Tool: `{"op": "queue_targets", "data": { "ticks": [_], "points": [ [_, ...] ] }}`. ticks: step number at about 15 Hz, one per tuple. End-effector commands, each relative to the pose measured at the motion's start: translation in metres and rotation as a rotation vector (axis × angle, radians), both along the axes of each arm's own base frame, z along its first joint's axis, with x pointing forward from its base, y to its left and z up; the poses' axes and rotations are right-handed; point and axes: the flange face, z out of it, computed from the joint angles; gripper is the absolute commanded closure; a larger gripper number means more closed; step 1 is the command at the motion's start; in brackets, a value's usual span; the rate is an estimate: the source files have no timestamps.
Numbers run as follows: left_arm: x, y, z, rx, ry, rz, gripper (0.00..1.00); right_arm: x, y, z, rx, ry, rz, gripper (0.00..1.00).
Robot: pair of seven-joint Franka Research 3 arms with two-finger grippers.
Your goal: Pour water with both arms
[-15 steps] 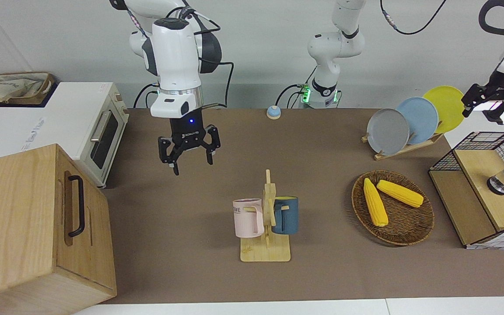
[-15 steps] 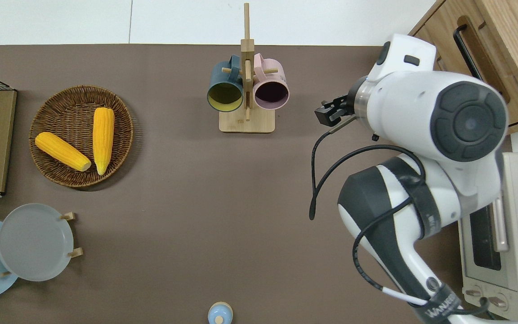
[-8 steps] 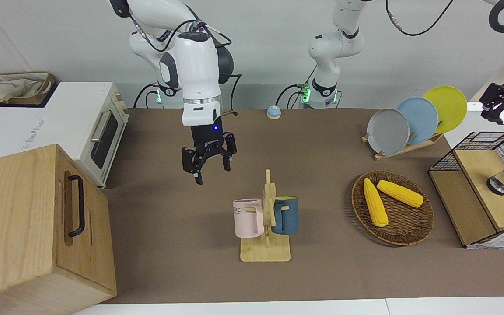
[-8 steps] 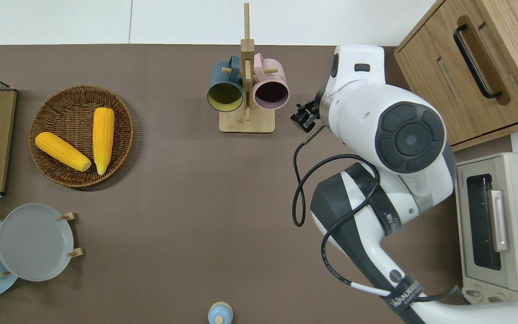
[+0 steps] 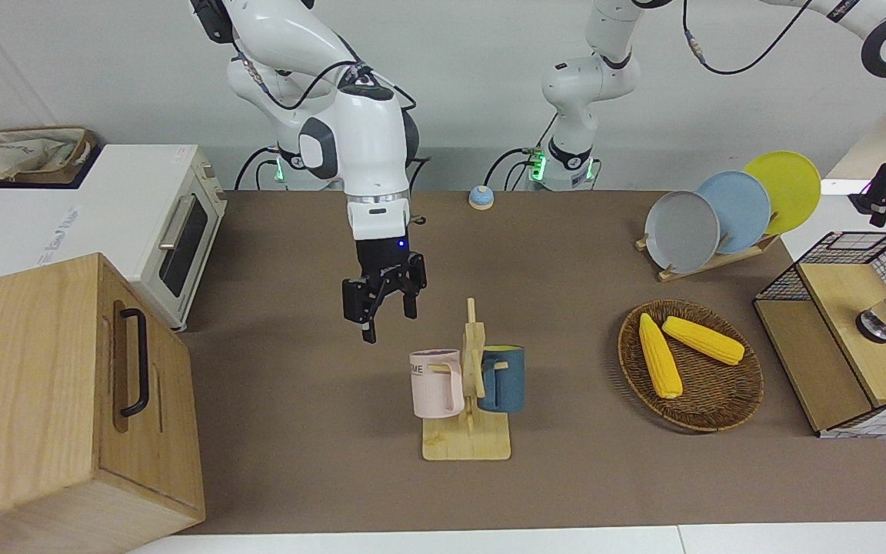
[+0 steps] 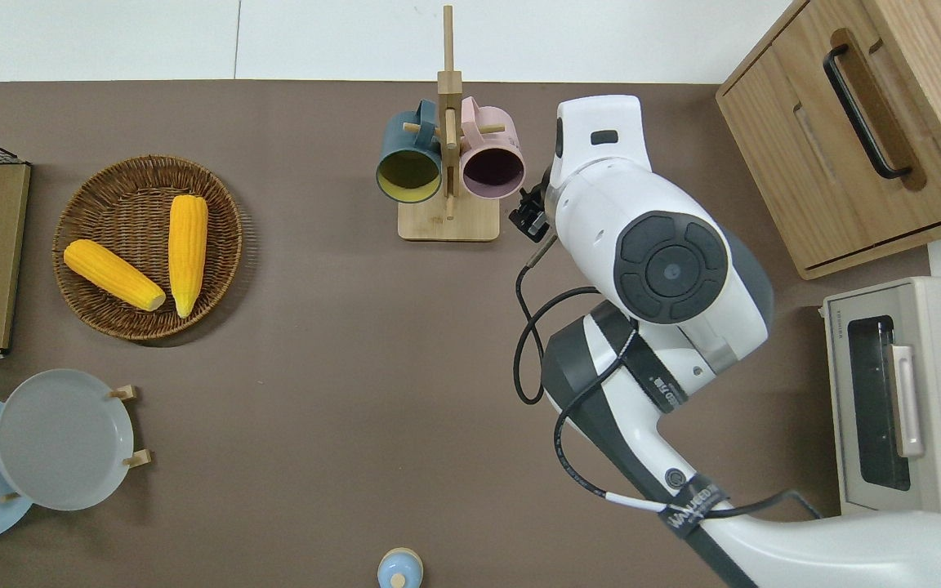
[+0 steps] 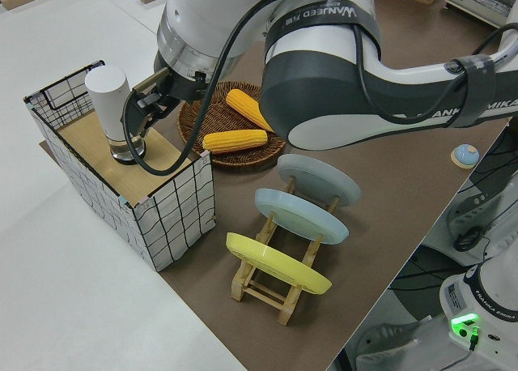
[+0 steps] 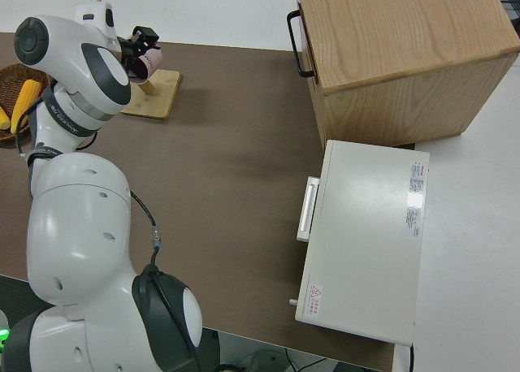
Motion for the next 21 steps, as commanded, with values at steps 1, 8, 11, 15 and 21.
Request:
{"op": "queue_targets", "data": {
  "ticks": [1,8,11,15,21],
  "points": [
    [0.0,0.005,-0.028,-0.037,-0.115,-0.011,0.01,0.009,0.015,-0.01,-0.008,-0.028,0.048,0.051],
    [0.006,0.032,-0.065,-0.05,-0.237,-0.016,0.01,0.017,0.029,-0.018,-0.015,-0.054,0.077,0.107],
    [0.01,0.04,-0.08,-0.073,-0.309,0.006,0.01,0.021,0.03,-0.024,-0.01,-0.06,0.081,0.134],
    [0.022,0.038,-0.093,-0.067,-0.35,0.019,0.01,0.023,0.031,-0.029,-0.009,-0.073,0.081,0.18],
    [0.035,0.022,-0.097,-0.011,-0.353,-0.076,0.02,0.026,0.036,-0.044,-0.01,-0.076,0.087,0.254]
  ]
}}
